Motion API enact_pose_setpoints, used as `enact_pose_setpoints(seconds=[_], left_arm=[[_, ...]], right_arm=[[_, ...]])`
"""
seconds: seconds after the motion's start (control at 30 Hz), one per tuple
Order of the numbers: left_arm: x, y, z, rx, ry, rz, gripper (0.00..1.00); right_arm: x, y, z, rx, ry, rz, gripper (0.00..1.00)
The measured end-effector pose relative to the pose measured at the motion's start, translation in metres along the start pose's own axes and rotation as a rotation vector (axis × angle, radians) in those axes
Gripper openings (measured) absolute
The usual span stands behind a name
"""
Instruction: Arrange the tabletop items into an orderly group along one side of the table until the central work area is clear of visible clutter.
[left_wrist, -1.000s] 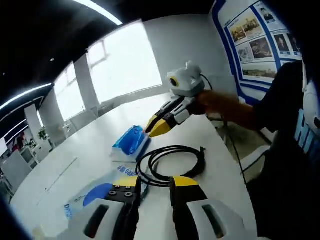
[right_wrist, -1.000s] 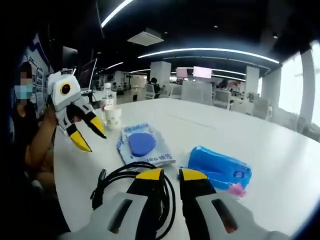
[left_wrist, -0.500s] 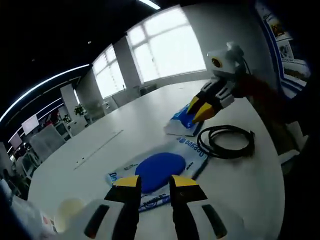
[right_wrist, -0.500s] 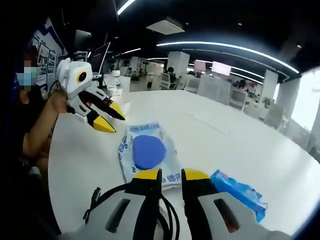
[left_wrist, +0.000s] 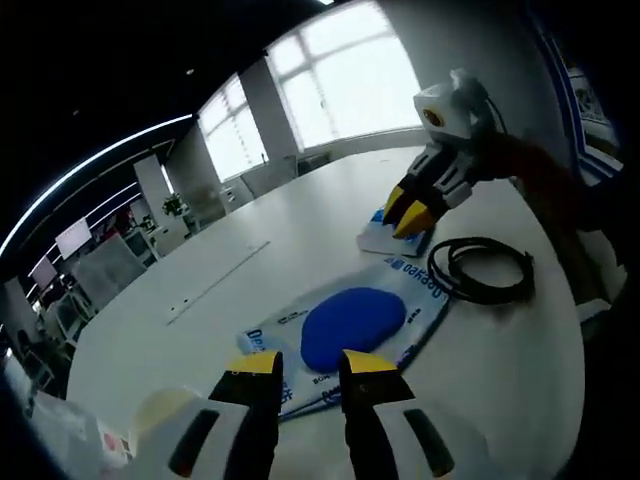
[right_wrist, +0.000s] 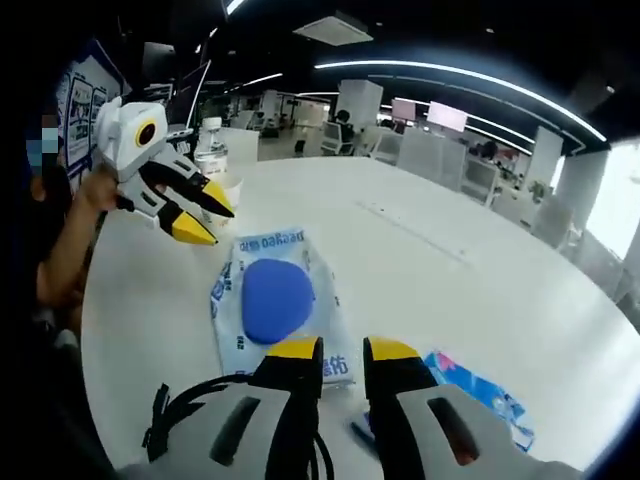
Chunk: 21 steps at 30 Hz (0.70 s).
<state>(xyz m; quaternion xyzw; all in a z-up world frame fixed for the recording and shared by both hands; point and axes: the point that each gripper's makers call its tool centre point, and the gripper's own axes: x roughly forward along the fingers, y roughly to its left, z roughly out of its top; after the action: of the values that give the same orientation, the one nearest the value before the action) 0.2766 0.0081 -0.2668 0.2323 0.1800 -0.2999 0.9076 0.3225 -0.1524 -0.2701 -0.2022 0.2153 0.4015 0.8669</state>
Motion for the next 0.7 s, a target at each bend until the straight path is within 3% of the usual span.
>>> enact_pose_setpoints(seconds=[0.37, 0.53, 0.7], left_arm=[[0.005, -0.011, -0.017, 0.025, 0.105, -0.033, 0.21], [0.006, -0.022, -0.030, 0.141, 0.187, -0.102, 0.21], [0.009, -0.018, -0.034, 0.199, 0.230, -0.100, 0.21]], right_arm=[[0.018, 0.017, -0.009, 0.000, 0.117, 0.090, 0.17], [0.029, 0.015, -0.011, 0.008, 0.150, 0.129, 0.19], [0.035, 0.020, -0.012, 0.028, 0.167, 0.166, 0.19]])
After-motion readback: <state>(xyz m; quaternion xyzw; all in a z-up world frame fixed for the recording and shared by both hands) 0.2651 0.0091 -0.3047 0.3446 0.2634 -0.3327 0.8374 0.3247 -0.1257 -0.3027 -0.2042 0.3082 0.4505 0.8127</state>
